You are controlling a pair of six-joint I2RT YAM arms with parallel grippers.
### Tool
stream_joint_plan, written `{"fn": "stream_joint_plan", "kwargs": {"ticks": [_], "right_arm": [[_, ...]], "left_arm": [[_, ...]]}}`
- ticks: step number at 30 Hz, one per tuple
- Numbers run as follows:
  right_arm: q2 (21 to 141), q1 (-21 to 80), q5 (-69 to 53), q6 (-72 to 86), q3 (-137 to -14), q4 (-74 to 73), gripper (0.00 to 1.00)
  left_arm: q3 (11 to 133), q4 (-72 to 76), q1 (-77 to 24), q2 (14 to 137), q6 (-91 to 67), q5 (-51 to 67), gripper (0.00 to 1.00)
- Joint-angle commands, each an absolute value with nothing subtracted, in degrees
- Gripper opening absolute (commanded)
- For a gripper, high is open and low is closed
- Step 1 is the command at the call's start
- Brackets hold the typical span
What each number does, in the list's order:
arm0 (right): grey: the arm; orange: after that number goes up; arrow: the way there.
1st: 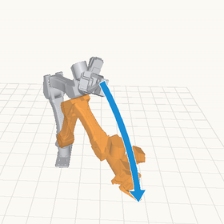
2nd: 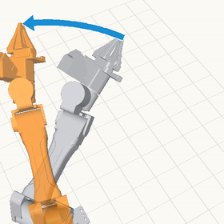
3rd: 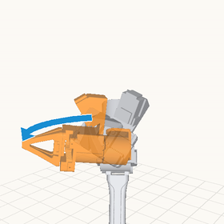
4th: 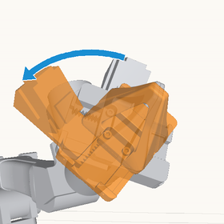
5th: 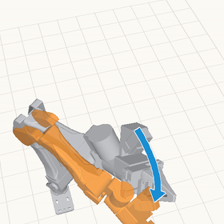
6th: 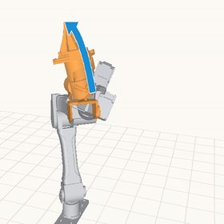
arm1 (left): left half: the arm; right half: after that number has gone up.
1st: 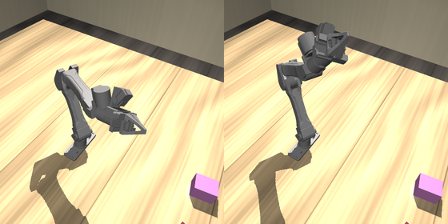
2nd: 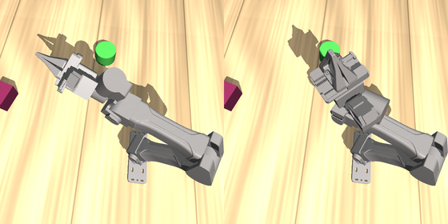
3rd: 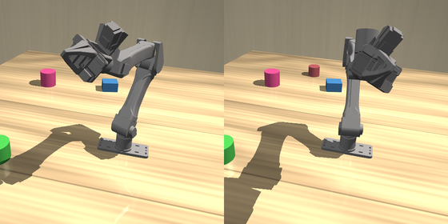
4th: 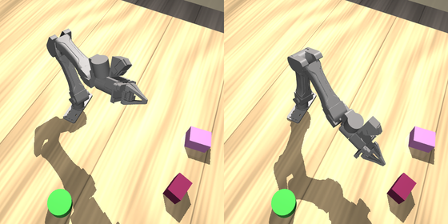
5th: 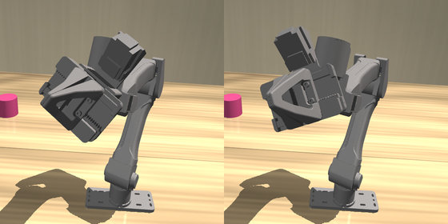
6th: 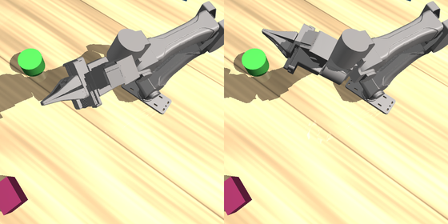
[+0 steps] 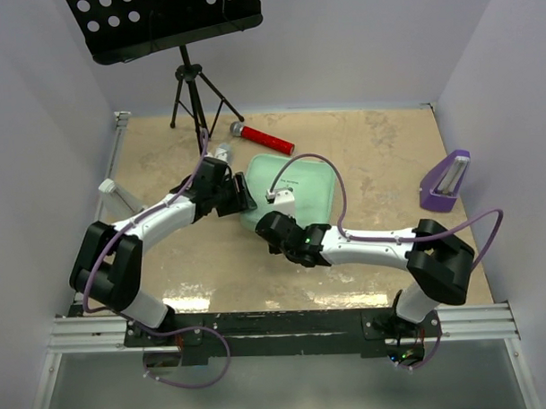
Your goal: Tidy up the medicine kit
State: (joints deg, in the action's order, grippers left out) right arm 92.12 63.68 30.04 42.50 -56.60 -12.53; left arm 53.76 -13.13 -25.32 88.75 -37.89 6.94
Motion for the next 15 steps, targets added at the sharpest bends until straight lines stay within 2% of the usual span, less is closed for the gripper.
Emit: {"fn": "stream_joint_plan", "kwargs": {"ticks": [1, 6, 11, 15], "right_arm": [[88.51, 64.25, 30.32, 45.27, -52.47, -16.7, 0.0], [90.43, 64.25, 30.41, 43.16, -54.57, -16.0, 0.0], [92.46, 64.25, 31.29, 41.05, -58.27, -17.23, 0.0], [92.37, 64.25, 31.29, 39.9, -59.24, -17.49, 0.0]], "left_arm": [[53.88, -14.23, -23.64, 89.57, -36.99, -3.86, 0.59], [48.36, -16.43, -23.82, 76.76, -42.79, -4.67, 0.7], [36.85, -16.26, -31.7, 60.06, -54.46, -5.26, 0.72], [31.74, -15.47, -39.18, 55.64, -63.87, -7.12, 0.72]]}}
